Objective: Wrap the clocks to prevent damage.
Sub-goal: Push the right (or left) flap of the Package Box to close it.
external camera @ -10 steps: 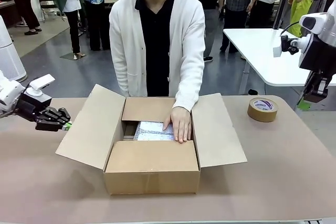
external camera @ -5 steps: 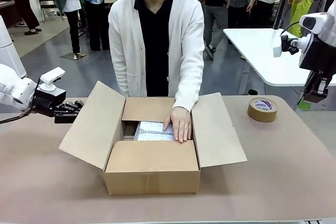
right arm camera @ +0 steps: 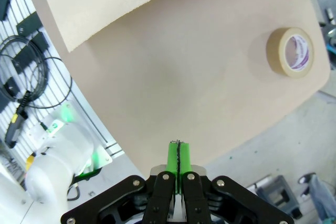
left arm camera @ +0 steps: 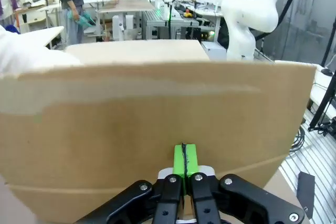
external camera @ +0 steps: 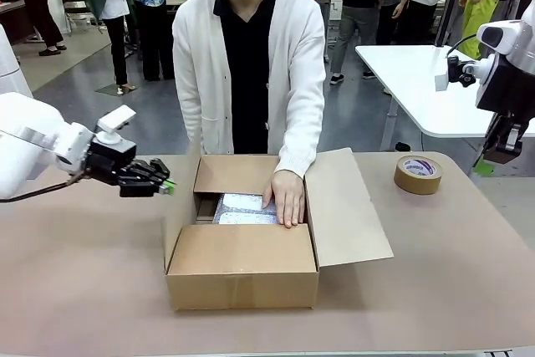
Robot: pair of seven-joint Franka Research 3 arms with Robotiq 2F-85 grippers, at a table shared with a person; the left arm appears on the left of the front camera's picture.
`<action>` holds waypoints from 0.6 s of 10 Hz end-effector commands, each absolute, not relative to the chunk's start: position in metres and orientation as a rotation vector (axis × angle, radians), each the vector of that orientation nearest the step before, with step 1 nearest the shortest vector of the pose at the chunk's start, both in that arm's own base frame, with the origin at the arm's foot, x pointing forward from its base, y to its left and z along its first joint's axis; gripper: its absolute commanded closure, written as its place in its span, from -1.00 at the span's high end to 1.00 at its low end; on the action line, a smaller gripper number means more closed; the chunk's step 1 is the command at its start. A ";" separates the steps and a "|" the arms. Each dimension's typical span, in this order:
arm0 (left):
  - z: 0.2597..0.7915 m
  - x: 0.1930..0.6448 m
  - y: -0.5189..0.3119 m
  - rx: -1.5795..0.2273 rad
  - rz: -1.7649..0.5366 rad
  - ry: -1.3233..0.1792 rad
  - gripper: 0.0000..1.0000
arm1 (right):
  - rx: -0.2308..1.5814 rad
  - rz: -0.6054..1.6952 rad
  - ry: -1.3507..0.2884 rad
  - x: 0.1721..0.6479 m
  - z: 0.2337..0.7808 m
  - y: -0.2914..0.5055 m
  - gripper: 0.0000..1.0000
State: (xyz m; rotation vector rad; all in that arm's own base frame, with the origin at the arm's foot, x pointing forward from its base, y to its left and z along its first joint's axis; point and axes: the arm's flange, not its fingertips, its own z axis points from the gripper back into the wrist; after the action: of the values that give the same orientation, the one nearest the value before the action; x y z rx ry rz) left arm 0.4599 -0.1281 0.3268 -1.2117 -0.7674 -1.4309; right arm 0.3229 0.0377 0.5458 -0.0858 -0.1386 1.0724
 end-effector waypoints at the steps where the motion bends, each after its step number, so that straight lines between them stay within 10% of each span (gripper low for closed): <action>1: 0.305 0.471 -0.155 -1.151 -1.450 -0.755 -0.98 | -0.081 1.077 -0.148 0.324 0.545 0.039 -0.98; 6: 0.285 0.478 -0.175 -1.076 -1.455 -0.687 -0.98 | -0.081 1.077 -0.148 0.324 0.545 0.039 -0.98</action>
State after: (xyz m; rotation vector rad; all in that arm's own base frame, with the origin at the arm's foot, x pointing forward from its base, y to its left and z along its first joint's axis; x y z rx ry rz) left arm 0.4714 -0.1775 0.3036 -1.1547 -0.7028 -1.4785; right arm 0.3229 0.0379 0.5459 -0.0864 -0.1385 1.0726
